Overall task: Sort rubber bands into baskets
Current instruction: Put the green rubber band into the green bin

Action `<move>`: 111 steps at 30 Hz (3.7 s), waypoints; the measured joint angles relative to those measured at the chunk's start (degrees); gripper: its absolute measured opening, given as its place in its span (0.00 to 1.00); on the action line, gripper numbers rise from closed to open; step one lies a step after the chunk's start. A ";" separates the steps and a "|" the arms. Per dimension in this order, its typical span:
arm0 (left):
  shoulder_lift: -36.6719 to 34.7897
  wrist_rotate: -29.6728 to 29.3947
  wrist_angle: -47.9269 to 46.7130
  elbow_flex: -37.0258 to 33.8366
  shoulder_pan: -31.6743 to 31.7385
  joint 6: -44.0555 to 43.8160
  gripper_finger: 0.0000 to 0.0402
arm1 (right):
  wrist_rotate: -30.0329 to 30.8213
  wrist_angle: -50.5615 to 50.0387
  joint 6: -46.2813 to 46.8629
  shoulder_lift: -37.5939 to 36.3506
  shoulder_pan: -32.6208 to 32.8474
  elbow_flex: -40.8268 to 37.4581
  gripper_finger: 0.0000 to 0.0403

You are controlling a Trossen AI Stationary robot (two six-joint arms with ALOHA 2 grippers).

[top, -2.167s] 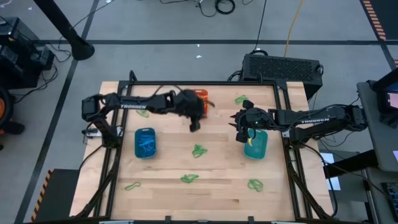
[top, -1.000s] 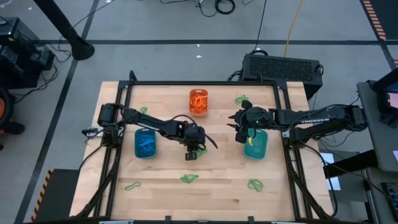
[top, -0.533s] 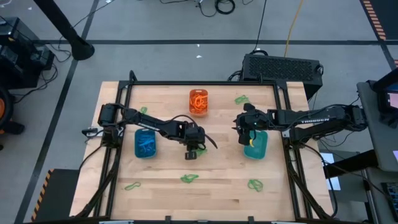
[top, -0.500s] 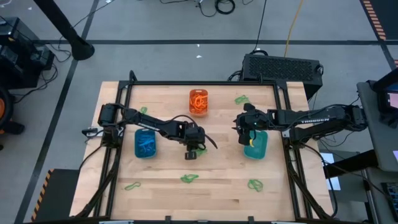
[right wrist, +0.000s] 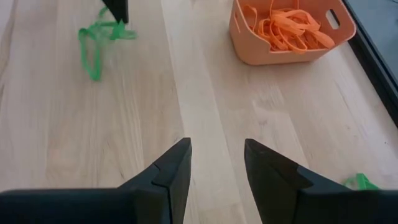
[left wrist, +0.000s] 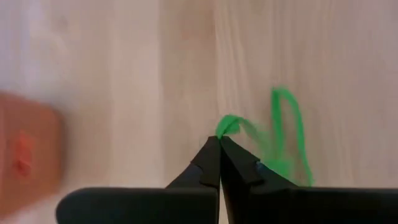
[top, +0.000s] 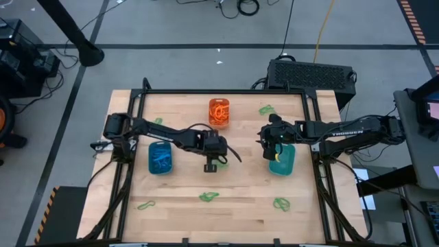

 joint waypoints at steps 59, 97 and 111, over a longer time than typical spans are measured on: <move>3.98 0.14 -1.00 -1.03 -2.08 12.13 0.35 | -0.07 0.21 2.09 0.00 0.00 -0.02 0.35; 7.92 6.24 39.52 2.15 -1.32 14.07 0.00 | -0.13 -21.47 9.72 -3.55 1.79 6.12 0.35; 29.42 10.29 45.93 26.91 -0.30 14.05 0.00 | 4.59 -35.00 25.01 -16.89 9.04 6.10 0.35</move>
